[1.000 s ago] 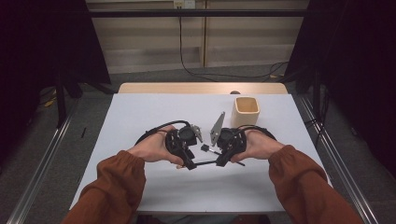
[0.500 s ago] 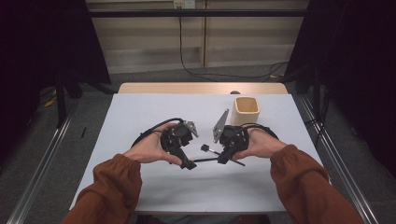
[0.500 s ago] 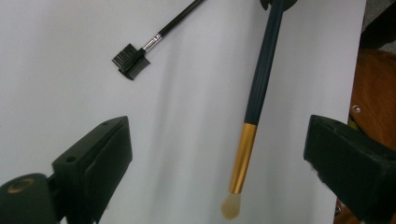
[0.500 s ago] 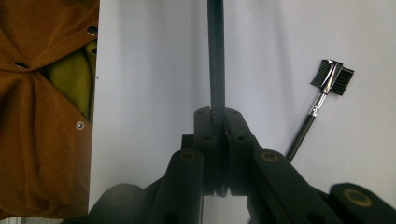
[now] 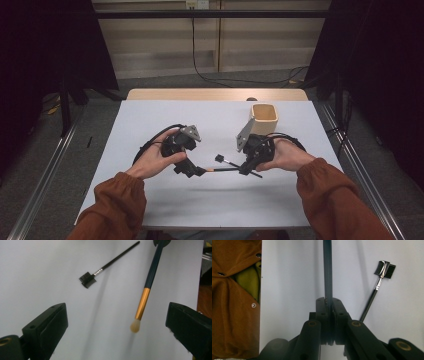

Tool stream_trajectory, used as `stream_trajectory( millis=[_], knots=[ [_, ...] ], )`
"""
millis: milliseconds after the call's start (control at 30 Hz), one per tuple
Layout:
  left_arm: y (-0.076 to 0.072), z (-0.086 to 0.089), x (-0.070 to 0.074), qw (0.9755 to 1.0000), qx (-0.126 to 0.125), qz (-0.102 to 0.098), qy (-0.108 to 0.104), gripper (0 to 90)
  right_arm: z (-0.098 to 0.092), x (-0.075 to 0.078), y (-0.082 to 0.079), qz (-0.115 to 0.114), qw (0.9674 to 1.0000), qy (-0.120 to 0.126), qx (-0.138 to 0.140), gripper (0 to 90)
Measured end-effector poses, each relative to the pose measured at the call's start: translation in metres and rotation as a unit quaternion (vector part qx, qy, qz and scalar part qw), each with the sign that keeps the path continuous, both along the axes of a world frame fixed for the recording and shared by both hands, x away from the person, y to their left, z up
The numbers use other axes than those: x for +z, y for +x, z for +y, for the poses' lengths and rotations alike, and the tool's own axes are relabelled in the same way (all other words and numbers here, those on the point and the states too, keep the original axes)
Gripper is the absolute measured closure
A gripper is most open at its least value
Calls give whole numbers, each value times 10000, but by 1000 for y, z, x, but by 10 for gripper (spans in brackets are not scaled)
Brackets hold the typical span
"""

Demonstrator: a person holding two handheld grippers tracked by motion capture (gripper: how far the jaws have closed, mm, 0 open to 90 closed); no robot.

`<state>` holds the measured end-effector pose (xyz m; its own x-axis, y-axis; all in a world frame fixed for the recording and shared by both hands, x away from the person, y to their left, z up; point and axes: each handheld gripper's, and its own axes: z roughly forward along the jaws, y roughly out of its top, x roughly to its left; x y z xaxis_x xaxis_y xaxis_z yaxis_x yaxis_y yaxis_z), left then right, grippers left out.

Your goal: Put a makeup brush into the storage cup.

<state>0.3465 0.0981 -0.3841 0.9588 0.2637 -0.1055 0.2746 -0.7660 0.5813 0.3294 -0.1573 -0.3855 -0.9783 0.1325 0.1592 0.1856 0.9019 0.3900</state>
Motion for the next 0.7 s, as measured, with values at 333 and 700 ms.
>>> stream_trajectory(
  millis=[333,700],
  knots=[
    [-2,24,-8,9989,391,-16,-248,44,-17,-4,-4,-40,9997,16,-249,856],
    [-11,49,-9,9952,769,-203,-578,40,-36,-8,-17,-58,9985,68,-534,856]
  ],
)
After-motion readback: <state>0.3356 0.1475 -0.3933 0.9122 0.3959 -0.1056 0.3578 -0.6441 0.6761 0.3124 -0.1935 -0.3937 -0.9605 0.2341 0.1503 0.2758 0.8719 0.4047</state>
